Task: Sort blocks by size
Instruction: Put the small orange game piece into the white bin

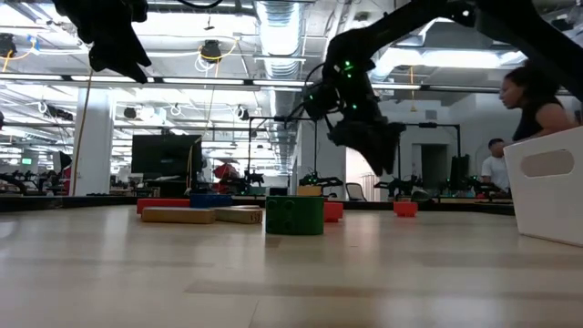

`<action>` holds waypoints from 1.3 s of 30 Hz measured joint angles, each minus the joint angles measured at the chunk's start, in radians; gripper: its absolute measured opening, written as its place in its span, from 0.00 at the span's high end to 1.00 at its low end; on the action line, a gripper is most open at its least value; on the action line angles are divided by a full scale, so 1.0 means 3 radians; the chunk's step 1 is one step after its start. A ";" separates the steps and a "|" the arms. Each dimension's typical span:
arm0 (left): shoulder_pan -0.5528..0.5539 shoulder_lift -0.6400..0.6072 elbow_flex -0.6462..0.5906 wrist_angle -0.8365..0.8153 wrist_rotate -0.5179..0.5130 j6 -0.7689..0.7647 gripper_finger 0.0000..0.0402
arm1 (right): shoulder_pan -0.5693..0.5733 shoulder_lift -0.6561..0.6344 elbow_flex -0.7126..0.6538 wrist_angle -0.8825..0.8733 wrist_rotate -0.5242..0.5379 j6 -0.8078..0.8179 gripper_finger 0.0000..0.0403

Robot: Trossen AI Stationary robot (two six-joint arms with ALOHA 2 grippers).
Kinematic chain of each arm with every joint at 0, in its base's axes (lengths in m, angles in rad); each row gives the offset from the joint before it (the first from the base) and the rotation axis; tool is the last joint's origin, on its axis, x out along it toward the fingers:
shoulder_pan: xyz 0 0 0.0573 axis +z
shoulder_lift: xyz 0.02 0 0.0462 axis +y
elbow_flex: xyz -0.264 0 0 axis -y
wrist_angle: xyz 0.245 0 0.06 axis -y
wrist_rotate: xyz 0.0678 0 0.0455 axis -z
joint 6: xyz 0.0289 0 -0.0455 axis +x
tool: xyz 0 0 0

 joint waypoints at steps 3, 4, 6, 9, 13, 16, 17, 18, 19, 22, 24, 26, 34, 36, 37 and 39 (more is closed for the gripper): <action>0.0000 0.0001 0.0000 0.0000 0.0001 -0.0002 0.42 | -0.0027 -0.0002 -0.0258 0.0110 -0.0104 -0.0028 0.35; 0.0000 0.0001 0.0000 0.0000 0.0001 -0.0003 0.42 | -0.0043 0.0000 -0.0339 0.0129 -0.0107 -0.0028 0.31; 0.0000 -0.0003 0.0000 0.0000 0.0003 -0.0005 0.42 | -0.0062 0.0000 -0.0462 0.0131 -0.0091 -0.0016 0.25; 0.0000 -0.0006 0.0000 0.0000 0.0004 -0.0007 0.42 | -0.0065 0.0000 -0.0577 0.0147 -0.0047 -0.0082 0.18; 0.0000 -0.0003 0.0000 0.0003 0.0004 -0.0009 0.42 | -0.0058 0.0000 -0.0699 0.0275 -0.0056 -0.0268 0.14; 0.0000 -0.0004 0.0000 0.0003 0.0004 -0.0014 0.42 | -0.0038 0.0000 -0.0721 0.0382 -0.0066 -0.0343 0.14; 0.0000 -0.0003 0.0000 0.0003 0.0004 -0.0017 0.42 | -0.0031 0.0000 -0.0720 0.0428 -0.0068 -0.0358 0.15; 0.0000 -0.0003 0.0000 0.0003 0.0004 -0.0017 0.42 | -0.0029 0.0000 -0.0720 0.0482 -0.0067 -0.0371 0.16; 0.0000 -0.0003 0.0000 0.0004 0.0004 -0.0017 0.42 | -0.0029 0.0000 -0.0720 0.0529 -0.0068 -0.0390 0.18; 0.0000 -0.0003 0.0000 0.0003 0.0004 -0.0034 0.42 | -0.0029 0.0021 -0.0718 0.0602 -0.0133 -0.0429 0.23; 0.0000 -0.0003 0.0000 0.0003 0.0004 -0.0038 0.42 | -0.0036 0.0039 -0.0742 0.0616 -0.0150 -0.0431 0.26; 0.0001 -0.0003 0.0000 0.0003 0.0004 -0.0044 0.42 | -0.0041 0.0040 -0.0801 0.0639 -0.0156 -0.0420 0.28; 0.0001 -0.0003 0.0000 0.0002 0.0003 -0.0049 0.42 | -0.0018 0.0019 -0.1081 0.0727 -0.0158 -0.0413 0.42; 0.0001 -0.0003 0.0000 0.0002 0.0003 -0.0049 0.42 | 0.0006 0.0020 -0.1081 0.0729 -0.0154 -0.0401 0.49; 0.0001 -0.0003 0.0000 0.0003 0.0003 -0.0048 0.42 | 0.0021 0.0022 -0.1069 0.0729 -0.0139 -0.0401 0.54; 0.0001 -0.0003 0.0000 0.0011 0.0003 -0.0048 0.42 | 0.0041 0.0023 -0.1035 0.0744 -0.0100 -0.0406 0.60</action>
